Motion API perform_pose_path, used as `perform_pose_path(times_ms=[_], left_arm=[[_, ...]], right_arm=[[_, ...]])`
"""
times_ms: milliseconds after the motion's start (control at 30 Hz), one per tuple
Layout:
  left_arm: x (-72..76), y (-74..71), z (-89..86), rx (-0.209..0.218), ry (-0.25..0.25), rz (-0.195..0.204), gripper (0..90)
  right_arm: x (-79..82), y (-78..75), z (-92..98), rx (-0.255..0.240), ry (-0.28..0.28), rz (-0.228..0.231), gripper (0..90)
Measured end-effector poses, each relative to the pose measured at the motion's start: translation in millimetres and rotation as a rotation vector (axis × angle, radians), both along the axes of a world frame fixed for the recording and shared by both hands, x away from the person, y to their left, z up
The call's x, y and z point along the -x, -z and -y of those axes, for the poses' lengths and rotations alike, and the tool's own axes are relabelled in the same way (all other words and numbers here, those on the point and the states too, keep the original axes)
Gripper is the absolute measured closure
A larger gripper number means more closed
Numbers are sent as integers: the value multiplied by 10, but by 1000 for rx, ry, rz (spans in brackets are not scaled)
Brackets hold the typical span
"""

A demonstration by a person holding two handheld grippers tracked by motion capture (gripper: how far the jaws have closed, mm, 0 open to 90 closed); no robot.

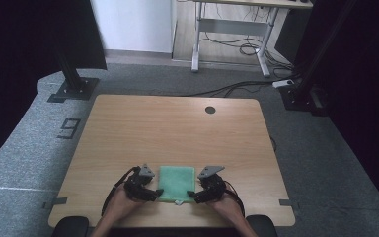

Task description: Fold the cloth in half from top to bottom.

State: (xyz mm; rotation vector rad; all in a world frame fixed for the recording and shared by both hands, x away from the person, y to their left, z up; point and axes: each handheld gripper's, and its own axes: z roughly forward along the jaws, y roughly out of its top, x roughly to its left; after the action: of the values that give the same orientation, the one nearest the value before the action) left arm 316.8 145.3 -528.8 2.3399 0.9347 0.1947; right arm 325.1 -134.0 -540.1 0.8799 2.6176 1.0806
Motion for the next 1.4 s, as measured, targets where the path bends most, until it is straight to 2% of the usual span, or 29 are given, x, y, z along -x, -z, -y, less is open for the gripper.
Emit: perform_pose_path(times_ms=[267,467,867,1400], left_arm=[[23,72,-14,9,-14,53,283],[-21,107,-33,21,-29,73,219],[-237,142,-44,32,-56,91,149],[-494,163,-92,46,-93,111,139]], right_arm=[[35,22,-24,21,15,33,245],[-2,49,-8,4,38,19,240],[-171,71,19,-13,74,27,235],[-423,68,-25,-8,115,29,220]])
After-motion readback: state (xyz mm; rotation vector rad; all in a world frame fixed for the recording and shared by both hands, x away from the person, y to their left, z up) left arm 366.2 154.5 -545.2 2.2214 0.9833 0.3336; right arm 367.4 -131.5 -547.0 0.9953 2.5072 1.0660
